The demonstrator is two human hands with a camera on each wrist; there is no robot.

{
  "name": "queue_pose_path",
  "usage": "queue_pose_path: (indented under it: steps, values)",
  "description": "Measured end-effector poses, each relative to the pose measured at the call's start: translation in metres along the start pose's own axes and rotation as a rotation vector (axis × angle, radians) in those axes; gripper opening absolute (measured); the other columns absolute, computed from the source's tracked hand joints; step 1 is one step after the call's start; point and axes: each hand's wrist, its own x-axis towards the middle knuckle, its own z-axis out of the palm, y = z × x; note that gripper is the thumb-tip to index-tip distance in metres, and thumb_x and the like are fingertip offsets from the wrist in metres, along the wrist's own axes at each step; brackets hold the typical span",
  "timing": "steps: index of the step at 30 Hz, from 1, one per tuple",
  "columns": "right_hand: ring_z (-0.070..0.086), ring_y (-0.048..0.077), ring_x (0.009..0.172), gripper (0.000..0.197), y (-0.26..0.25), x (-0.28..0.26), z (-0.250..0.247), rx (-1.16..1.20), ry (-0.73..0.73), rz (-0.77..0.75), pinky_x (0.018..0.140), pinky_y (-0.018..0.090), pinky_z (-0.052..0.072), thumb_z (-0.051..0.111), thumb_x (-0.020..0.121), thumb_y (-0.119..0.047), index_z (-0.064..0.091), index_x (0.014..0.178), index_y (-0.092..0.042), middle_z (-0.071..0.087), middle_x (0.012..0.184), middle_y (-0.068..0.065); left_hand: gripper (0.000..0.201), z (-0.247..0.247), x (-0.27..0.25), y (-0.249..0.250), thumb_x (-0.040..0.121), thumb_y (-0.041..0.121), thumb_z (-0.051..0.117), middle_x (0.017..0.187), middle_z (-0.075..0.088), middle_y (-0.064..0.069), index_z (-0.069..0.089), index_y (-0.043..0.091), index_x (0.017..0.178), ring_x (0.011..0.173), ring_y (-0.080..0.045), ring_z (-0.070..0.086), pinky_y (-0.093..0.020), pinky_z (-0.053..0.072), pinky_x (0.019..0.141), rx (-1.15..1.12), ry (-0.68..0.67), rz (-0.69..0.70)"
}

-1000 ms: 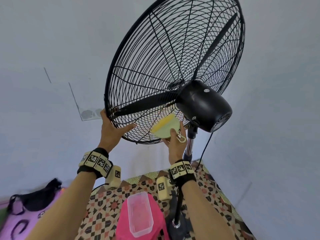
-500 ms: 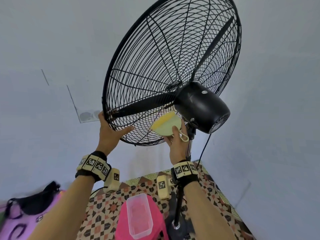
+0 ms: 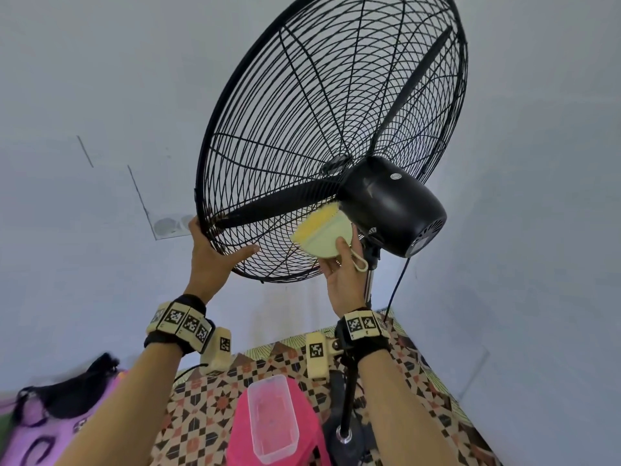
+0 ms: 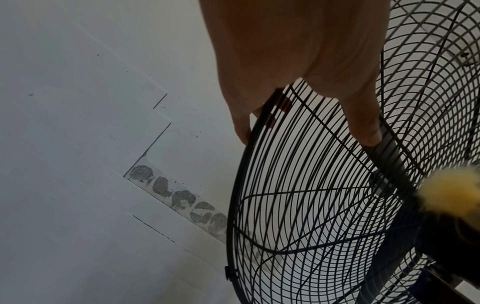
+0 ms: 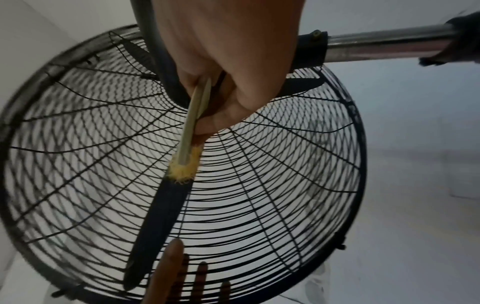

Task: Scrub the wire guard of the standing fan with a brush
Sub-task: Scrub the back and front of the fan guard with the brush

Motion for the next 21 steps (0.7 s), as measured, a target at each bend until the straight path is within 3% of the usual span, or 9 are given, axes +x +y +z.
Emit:
queue_pose_path:
  steps: [2,7,14,19,21]
  values:
    - [0.068,0.026,0.116,0.050,0.003,0.004,0.006,0.021,-0.009,0.025,0.088,0.034,0.058,0.058,0.103,-0.019,0.048,0.150,-0.032,0.062,0.139,0.007,0.113,0.000,0.001,0.000,0.066,0.037,0.095,0.141,0.050,0.008,0.026,0.018,0.153,0.130,-0.009,0.048,-0.036,0.040,0.114,0.001,-0.001,-0.005]
    - [0.062,0.030,0.119,0.048,0.017,0.007,-0.013,-0.045,0.153,0.107,0.086,0.033,0.060,0.063,0.100,-0.018,0.053,0.146,-0.026,0.058,0.142,0.014,0.115,-0.001,0.001,0.000,0.065,0.040,0.095,0.142,0.049,0.007,0.025,0.020,0.153,0.133,-0.014,0.048,-0.043,0.040,0.117,0.009,0.003,-0.023]
    - [0.064,0.024,0.113,0.049,0.000,0.011,0.001,0.111,0.009,0.082,0.082,0.029,0.058,0.061,0.101,-0.019,0.050,0.149,-0.022,0.062,0.133,0.010,0.111,0.000,0.000,0.000,0.065,0.038,0.095,0.139,0.050,0.008,0.027,0.018,0.151,0.130,-0.012,0.050,-0.040,0.042,0.114,0.012,0.001,-0.010]
    - [0.063,0.029,0.112,0.043,0.020,0.016,-0.003,0.218,0.266,0.194,0.073,0.028,0.062,0.067,0.097,-0.015,0.056,0.139,-0.010,0.059,0.138,0.018,0.115,-0.001,0.000,0.000,0.065,0.040,0.096,0.144,0.049,0.005,0.025,0.020,0.154,0.134,-0.016,0.048,-0.048,0.040,0.118,0.018,0.005,-0.023]
    - [0.063,0.030,0.115,0.037,0.022,0.012,-0.012,0.285,0.318,0.234,0.077,0.031,0.064,0.068,0.096,-0.013,0.058,0.131,-0.006,0.056,0.143,0.022,0.115,0.000,-0.001,0.001,0.065,0.039,0.095,0.142,0.050,0.006,0.025,0.020,0.154,0.131,-0.014,0.049,-0.047,0.041,0.118,0.004,0.003,-0.024]
